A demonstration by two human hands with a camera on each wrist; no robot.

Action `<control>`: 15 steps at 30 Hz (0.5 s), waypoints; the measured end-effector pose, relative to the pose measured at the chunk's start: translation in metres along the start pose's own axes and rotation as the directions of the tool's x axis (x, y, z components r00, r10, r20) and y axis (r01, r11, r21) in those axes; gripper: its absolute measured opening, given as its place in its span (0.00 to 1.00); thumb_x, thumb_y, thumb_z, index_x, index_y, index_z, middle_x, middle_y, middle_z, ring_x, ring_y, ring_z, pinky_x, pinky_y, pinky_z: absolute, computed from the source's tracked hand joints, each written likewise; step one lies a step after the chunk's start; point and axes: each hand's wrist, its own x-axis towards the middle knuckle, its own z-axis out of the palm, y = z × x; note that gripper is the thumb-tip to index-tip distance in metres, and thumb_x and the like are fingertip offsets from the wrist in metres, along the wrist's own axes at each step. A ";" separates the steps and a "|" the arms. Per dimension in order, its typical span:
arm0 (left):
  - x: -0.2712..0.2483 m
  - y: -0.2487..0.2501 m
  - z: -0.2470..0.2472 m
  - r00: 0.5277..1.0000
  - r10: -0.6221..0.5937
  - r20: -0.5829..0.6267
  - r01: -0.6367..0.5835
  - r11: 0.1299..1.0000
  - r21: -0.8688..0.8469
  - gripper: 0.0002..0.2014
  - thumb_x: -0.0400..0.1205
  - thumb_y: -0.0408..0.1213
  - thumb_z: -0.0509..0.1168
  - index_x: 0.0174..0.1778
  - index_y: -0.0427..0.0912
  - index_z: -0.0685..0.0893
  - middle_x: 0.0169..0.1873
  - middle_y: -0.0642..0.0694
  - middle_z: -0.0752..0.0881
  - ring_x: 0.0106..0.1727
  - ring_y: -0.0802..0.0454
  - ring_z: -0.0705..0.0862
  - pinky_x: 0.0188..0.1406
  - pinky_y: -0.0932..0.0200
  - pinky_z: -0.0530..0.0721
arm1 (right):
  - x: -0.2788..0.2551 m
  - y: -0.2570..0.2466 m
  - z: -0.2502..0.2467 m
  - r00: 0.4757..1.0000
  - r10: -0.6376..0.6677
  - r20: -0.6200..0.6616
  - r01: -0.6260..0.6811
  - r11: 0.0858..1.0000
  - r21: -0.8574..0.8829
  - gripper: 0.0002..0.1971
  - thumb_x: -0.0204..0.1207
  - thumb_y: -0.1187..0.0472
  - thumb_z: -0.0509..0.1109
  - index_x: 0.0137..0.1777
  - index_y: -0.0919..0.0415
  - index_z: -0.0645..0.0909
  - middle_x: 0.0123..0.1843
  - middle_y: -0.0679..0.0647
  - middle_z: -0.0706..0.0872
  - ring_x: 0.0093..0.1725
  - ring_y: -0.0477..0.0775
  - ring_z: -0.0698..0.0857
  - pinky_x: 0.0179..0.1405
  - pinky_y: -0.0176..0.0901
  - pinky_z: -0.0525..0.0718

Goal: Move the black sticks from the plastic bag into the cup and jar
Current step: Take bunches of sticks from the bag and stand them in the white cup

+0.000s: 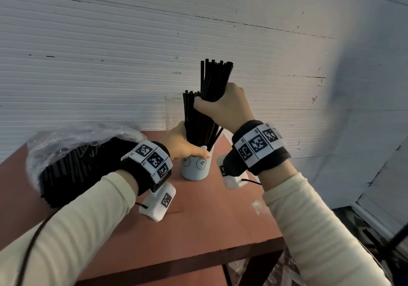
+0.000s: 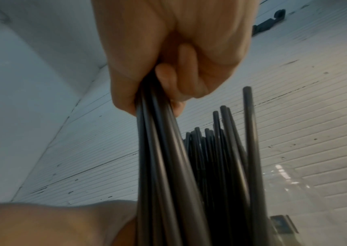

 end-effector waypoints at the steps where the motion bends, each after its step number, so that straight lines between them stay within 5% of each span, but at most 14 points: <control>1: -0.004 -0.001 -0.001 1.000 0.001 -0.011 -0.001 1.000 -0.010 0.49 0.51 0.54 0.84 0.69 0.50 0.73 0.58 0.54 0.84 0.61 0.53 0.82 0.63 0.49 0.82 | 0.000 -0.002 0.002 1.000 0.018 0.017 -0.017 1.000 -0.014 0.20 0.68 0.53 0.74 0.25 0.55 0.66 0.24 0.48 0.75 0.26 0.47 0.75 0.25 0.38 0.73; 6: -0.021 -0.007 -0.006 0.997 -0.015 -0.081 0.014 1.000 -0.014 0.50 0.53 0.54 0.85 0.69 0.45 0.70 0.58 0.52 0.82 0.60 0.52 0.81 0.59 0.53 0.82 | -0.006 -0.010 0.009 0.996 0.065 0.067 -0.062 0.997 -0.047 0.18 0.70 0.50 0.73 0.27 0.53 0.69 0.26 0.46 0.77 0.28 0.47 0.78 0.27 0.37 0.72; 10: -0.032 -0.007 -0.016 1.000 0.018 0.001 -0.018 0.997 -0.074 0.51 0.46 0.62 0.84 0.65 0.45 0.77 0.55 0.51 0.87 0.58 0.54 0.85 0.61 0.49 0.85 | -0.014 -0.013 0.016 0.994 0.048 0.098 -0.044 0.998 -0.041 0.15 0.71 0.49 0.73 0.30 0.52 0.72 0.28 0.46 0.80 0.30 0.45 0.81 0.29 0.37 0.75; 13: -0.039 -0.006 -0.026 0.997 0.046 0.054 -0.041 0.994 -0.098 0.35 0.54 0.47 0.85 0.57 0.45 0.84 0.51 0.48 0.89 0.57 0.52 0.87 0.62 0.45 0.85 | -0.017 -0.016 0.021 0.998 0.017 0.066 -0.017 1.000 -0.001 0.15 0.69 0.48 0.75 0.46 0.55 0.76 0.38 0.47 0.85 0.37 0.48 0.85 0.35 0.42 0.83; 15: -0.042 -0.010 -0.029 0.998 0.049 0.040 -0.044 0.992 -0.117 0.34 0.59 0.42 0.85 0.61 0.46 0.80 0.54 0.50 0.87 0.59 0.53 0.84 0.64 0.49 0.82 | -0.021 -0.017 0.021 0.999 0.004 0.044 -0.006 0.998 0.056 0.23 0.69 0.48 0.76 0.55 0.57 0.72 0.42 0.49 0.87 0.36 0.50 0.87 0.35 0.46 0.88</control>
